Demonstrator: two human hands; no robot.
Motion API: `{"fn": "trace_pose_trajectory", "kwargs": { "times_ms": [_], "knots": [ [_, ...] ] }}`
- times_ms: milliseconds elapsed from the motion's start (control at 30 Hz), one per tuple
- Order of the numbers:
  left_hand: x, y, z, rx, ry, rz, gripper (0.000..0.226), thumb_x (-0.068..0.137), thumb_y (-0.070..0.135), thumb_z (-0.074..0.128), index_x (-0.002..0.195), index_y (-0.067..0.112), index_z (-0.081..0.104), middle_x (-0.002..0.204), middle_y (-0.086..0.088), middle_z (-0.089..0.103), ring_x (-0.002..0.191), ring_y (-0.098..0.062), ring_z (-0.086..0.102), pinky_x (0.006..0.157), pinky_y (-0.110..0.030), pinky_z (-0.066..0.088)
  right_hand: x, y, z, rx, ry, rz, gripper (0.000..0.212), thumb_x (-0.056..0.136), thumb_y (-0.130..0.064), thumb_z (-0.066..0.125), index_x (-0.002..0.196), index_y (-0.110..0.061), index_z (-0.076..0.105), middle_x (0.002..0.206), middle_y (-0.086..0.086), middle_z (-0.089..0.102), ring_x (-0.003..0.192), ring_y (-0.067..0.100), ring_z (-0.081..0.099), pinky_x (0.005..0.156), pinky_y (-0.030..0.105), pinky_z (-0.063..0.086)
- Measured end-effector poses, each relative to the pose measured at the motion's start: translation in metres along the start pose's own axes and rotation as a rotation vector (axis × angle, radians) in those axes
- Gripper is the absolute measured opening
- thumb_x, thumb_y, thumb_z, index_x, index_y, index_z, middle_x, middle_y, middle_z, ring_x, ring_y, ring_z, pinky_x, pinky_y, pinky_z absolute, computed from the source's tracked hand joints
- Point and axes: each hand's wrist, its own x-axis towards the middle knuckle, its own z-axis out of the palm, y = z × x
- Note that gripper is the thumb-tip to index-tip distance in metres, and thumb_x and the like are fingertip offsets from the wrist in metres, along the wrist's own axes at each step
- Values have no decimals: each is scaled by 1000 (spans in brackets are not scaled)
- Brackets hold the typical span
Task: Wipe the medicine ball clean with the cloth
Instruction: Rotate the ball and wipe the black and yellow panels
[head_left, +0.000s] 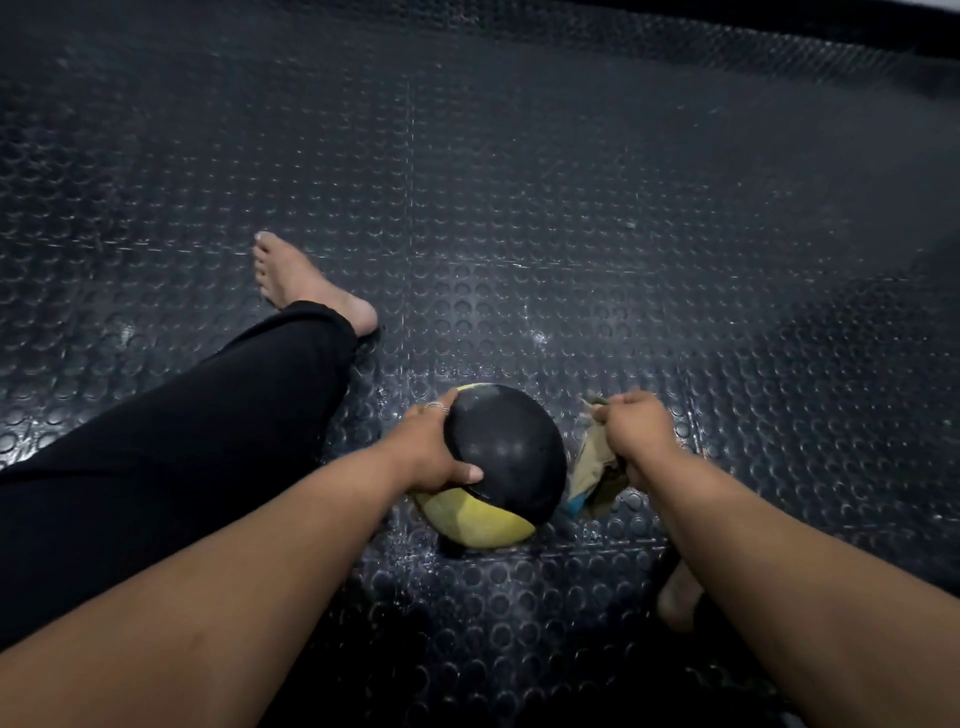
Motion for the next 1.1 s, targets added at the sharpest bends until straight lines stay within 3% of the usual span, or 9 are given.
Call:
{"fn": "trace_pose_trajectory", "kwargs": {
  "times_ms": [100, 200, 267, 333, 467, 600, 767, 900, 1100],
  "knots": [
    [-2, 2, 1, -137, 24, -27, 110, 60, 33, 91, 150, 28, 28, 141, -6, 44, 128, -25, 46, 110, -35, 38, -15, 3, 11, 91, -83, -16, 8, 84, -4, 62, 92, -9, 61, 86, 15, 66, 67, 22, 58, 58, 30, 48],
    [-7, 7, 21, -219, 145, -94, 111, 61, 43, 90, 150, 31, 25, 146, -7, 31, 133, -27, 40, 113, -37, 34, -38, -10, 31, -136, -95, -293, 11, 86, -12, 60, 95, -14, 64, 101, 7, 67, 86, 20, 59, 77, 29, 45],
    [-6, 10, 33, -181, 193, -94, 113, 62, 43, 89, 151, 30, 20, 151, -10, 26, 136, -32, 35, 114, -43, 33, -51, -16, 44, -327, -117, -513, 23, 88, -12, 55, 109, -14, 64, 105, 1, 60, 98, 17, 55, 81, 22, 39],
    [-5, 13, 39, -159, 184, -101, 115, 63, 42, 88, 151, 29, 16, 152, -10, 22, 137, -35, 31, 112, -47, 33, -57, -15, 51, -424, -97, -604, 26, 89, -12, 51, 112, -15, 64, 109, 4, 55, 102, 18, 52, 85, 22, 37],
    [-11, 24, 48, -120, 173, -122, 112, 67, 40, 87, 151, 32, 13, 151, -7, 14, 140, -37, 22, 112, -49, 34, -35, -18, 48, -413, -31, -463, 29, 88, -8, 49, 109, -12, 68, 110, 15, 59, 100, 29, 58, 84, 25, 42],
    [-14, 29, 54, -117, 191, -108, 108, 68, 39, 87, 149, 34, 15, 153, -4, 9, 143, -35, 16, 113, -49, 32, -9, -29, 37, -564, -143, -263, 23, 87, -5, 50, 100, -5, 68, 106, 17, 67, 97, 31, 60, 70, 24, 40],
    [-21, 25, 59, -111, 223, -116, 106, 69, 34, 87, 148, 34, 16, 157, -3, 3, 146, -34, 10, 112, -49, 31, -41, -26, 36, -554, -139, -362, 13, 85, -10, 53, 88, -6, 64, 89, 14, 66, 78, 26, 53, 61, 21, 32],
    [-24, 27, 64, -86, 218, -111, 107, 71, 35, 85, 149, 34, 12, 158, -5, 0, 146, -35, 4, 112, -50, 30, -62, -19, 25, -525, -170, -447, 14, 85, -9, 55, 91, -9, 68, 74, 4, 57, 70, 19, 49, 52, 19, 26],
    [-26, 34, 63, -48, 176, -113, 113, 74, 37, 83, 153, 35, 3, 159, -6, -7, 147, -36, -3, 113, -49, 29, -30, -29, 29, -617, -146, -368, 22, 84, -4, 51, 96, -3, 68, 96, 16, 68, 93, 31, 60, 69, 25, 42]
  ]
}}
